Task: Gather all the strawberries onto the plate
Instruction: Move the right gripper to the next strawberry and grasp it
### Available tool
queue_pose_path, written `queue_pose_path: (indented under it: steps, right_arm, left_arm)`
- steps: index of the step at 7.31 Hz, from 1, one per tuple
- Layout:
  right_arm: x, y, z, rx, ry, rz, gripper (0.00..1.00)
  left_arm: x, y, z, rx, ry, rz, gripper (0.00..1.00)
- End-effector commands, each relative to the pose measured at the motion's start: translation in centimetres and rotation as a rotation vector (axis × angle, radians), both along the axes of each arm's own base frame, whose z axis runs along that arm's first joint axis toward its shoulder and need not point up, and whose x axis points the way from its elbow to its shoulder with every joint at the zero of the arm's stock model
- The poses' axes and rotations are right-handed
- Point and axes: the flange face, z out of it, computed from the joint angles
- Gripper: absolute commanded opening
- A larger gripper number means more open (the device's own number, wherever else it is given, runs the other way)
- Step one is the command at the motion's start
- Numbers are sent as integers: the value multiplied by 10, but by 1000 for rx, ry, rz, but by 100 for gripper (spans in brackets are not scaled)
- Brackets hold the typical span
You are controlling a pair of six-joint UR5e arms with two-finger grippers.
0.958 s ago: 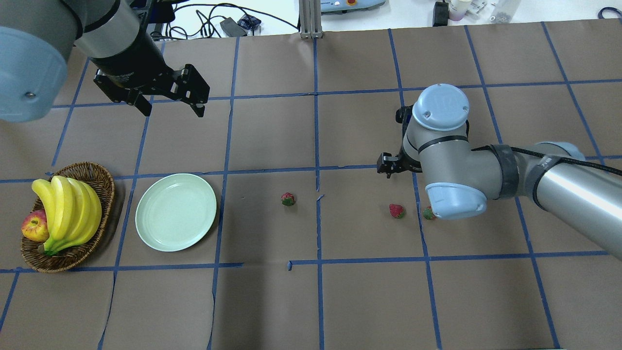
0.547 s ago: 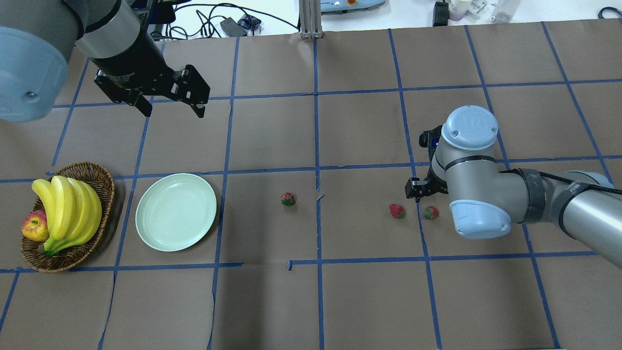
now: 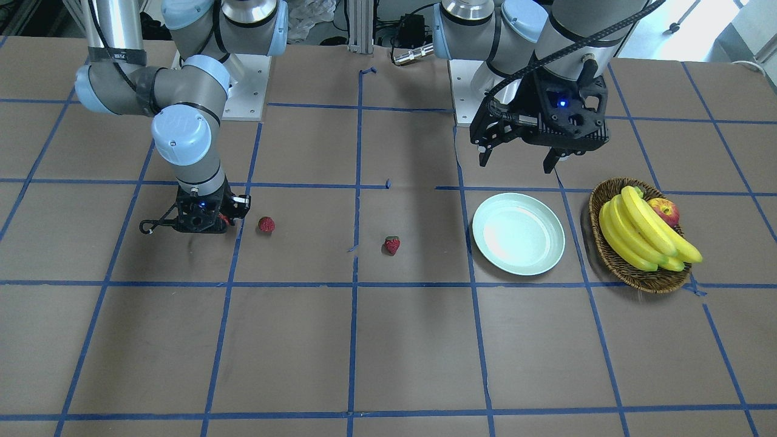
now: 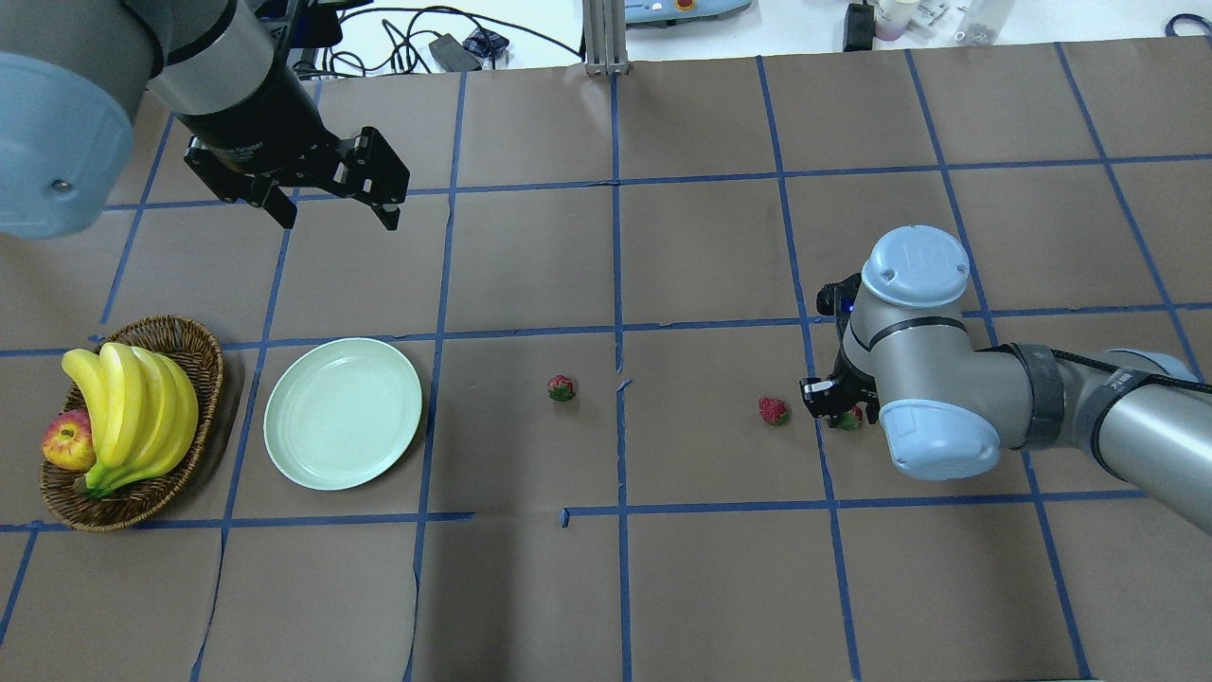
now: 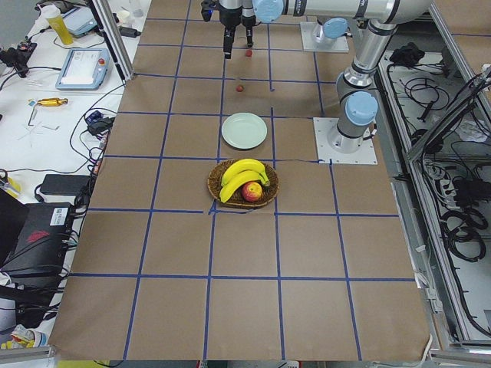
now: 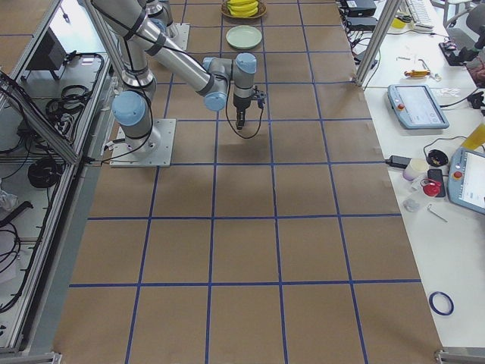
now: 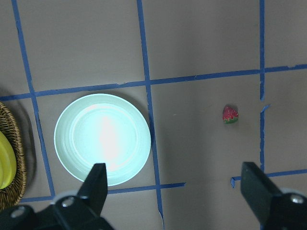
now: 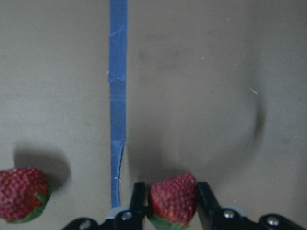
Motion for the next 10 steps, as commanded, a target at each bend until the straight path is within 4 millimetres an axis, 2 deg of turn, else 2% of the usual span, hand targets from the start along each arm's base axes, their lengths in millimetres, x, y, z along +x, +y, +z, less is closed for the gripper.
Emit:
queue_pose_path:
  steps: [1, 2, 3, 4, 5, 7, 8, 9, 10]
  right_arm:
    - [1, -17, 18, -44, -4, -2, 0]
    - [13, -57, 64, -85, -71, -8, 0]
    - [21, -83, 104, -51, -127, -92, 0]
    - [57, -88, 120, -51, -159, -140, 0]
    - [114, -73, 123, -71, -162, -169, 0]
    - [234, -54, 84, -150, -219, -245, 0]
    - [290, -44, 82, -165, -242, -260, 0]
    - [340, -27, 72, -151, -246, -253, 0]
    - [368, -19, 52, -137, -234, -244, 0]
  left_arm:
    - [0, 0, 0, 0, 0, 0, 100]
    - [0, 0, 0, 0, 0, 0, 100]
    - [0, 0, 0, 0, 0, 0, 100]
    - [0, 0, 0, -1, 0, 0, 100]
    - [0, 1, 1, -1, 0, 0, 100]
    - [0, 1, 1, -1, 0, 0, 100]
    - [-1, 0, 0, 0, 0, -1, 100]
    - [-1, 0, 0, 0, 0, 0, 100]
    - [-1, 1, 1, -1, 0, -1, 100]
